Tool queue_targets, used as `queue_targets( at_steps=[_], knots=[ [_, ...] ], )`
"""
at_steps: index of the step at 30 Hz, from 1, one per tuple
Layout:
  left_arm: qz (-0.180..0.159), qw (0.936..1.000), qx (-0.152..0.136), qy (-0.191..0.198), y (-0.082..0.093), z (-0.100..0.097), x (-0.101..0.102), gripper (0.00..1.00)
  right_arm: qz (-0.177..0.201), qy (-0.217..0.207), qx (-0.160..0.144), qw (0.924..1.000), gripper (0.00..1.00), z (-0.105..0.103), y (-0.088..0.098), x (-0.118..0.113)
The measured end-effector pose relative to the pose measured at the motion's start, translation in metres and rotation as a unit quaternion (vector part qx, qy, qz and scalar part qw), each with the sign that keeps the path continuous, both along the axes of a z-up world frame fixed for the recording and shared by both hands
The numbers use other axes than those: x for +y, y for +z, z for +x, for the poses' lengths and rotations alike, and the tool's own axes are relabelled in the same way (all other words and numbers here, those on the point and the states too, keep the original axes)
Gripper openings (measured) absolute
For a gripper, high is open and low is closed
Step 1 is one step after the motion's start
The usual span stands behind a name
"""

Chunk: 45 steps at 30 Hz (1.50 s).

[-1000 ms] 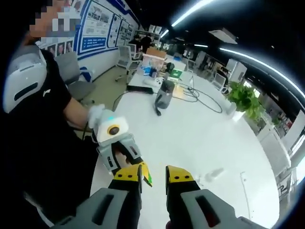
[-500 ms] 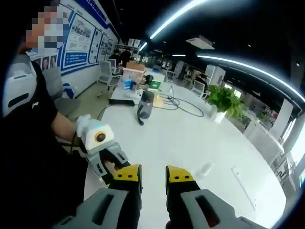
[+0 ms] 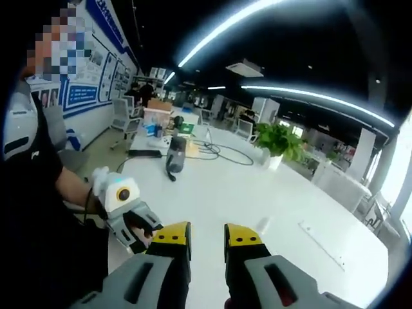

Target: Clamp pump bottle remove cover press pump head put on cover

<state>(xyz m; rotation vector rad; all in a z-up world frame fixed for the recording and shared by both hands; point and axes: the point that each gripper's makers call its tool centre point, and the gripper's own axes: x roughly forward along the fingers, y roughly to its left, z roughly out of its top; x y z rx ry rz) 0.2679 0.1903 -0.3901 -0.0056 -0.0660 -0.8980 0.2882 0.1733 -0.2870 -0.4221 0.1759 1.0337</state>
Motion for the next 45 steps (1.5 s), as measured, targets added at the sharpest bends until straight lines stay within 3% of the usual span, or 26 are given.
queue_targets(
  at_steps=[12,16,18,23,29,35,38,45],
  knots=[
    [-0.001,1.0000,0.001,0.001,-0.001,0.001,0.001,0.15,0.070,-0.074,-0.015,0.9946,0.16,0.006,0.006,-0.018],
    [-0.001,1.0000,0.001,0.001,0.000,0.001,0.001,0.15,0.078,-0.098,-0.023,0.9919,0.19,0.005,0.005,-0.031],
    [-0.001,1.0000,0.001,0.000,0.000,0.001,0.000,0.15,0.104,-0.115,-0.017,0.9878,0.19,0.004,0.004,-0.037],
    [0.000,1.0000,0.000,0.001,-0.001,0.001,0.001,0.15,0.109,-0.154,-0.036,0.9815,0.19,0.004,-0.008,-0.056],
    [0.001,1.0000,-0.001,0.001,-0.001,0.001,0.001,0.15,0.167,-0.195,-0.037,0.9658,0.19,0.001,-0.006,-0.072],
    [0.001,1.0000,-0.001,0.002,0.000,0.000,0.001,0.15,0.173,-0.229,-0.048,0.9567,0.21,-0.003,-0.023,-0.081],
    [0.001,1.0000,-0.002,0.001,-0.001,0.001,0.002,0.15,0.169,-0.238,-0.036,0.9558,0.21,-0.005,-0.038,-0.084],
    [0.001,1.0000,-0.002,0.003,-0.001,0.001,0.002,0.15,0.190,-0.270,-0.011,0.9439,0.22,-0.007,-0.056,-0.098]
  ],
)
